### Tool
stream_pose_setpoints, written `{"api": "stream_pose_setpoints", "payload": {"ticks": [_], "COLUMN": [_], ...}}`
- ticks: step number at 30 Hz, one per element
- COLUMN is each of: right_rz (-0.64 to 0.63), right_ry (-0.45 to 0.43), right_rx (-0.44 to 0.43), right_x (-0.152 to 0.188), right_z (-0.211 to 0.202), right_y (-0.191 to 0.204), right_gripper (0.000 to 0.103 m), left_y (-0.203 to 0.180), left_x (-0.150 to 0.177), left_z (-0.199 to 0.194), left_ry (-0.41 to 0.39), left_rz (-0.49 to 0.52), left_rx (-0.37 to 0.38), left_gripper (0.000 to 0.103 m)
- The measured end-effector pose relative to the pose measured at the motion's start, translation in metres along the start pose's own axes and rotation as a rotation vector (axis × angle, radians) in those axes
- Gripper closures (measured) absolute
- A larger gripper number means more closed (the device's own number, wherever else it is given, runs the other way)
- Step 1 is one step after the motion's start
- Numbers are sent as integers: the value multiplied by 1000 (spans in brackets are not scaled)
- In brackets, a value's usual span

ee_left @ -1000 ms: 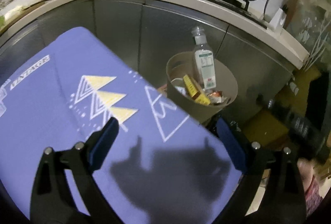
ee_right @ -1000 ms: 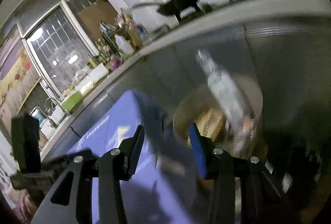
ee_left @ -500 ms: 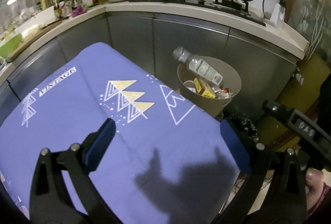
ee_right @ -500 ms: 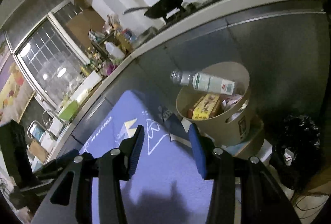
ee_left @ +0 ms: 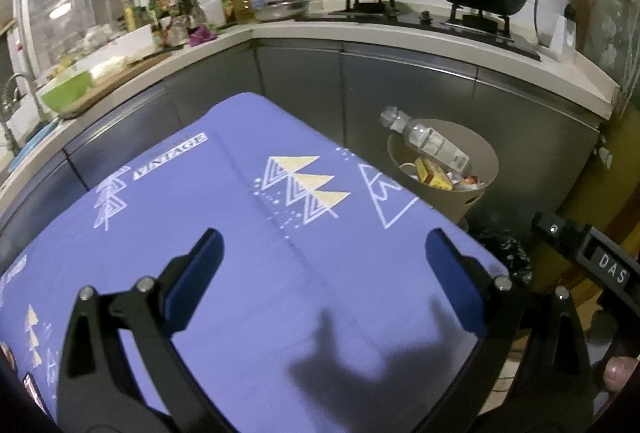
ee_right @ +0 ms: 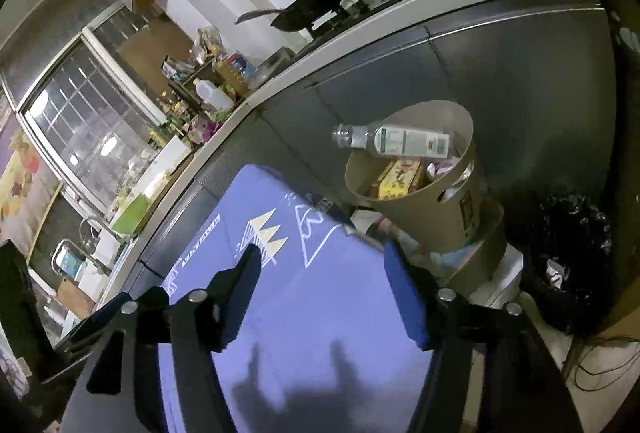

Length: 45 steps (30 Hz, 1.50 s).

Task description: Collect trash

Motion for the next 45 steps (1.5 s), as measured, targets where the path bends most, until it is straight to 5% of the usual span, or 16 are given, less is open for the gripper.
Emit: {"api": "stream_pose_setpoints", "payload": {"ticks": [13,45], "right_rz": [-46,-63], "right_ry": [64,123], "right_rx": [13,8], "right_x": [21,44], "right_z": [14,36], "right_y": [42,66], "right_gripper": [24,21], "left_y": [39,74], "left_x": [21,39], "left_z": [-16,-10], "left_ry": [9,32], "left_rz": [-70,-120], "left_rx": [-67,-120], "left_gripper": [6,6]}}
Point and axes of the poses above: each gripper's, at about its wrist camera, not at the fingertips, and z roughly the way its jaws point, y to its left, x to its underside, the point moved 3 cm from there along z, roughly the way its jaws point, and after that the axes turned 2 degrees about -z, right-handed, at the moved point
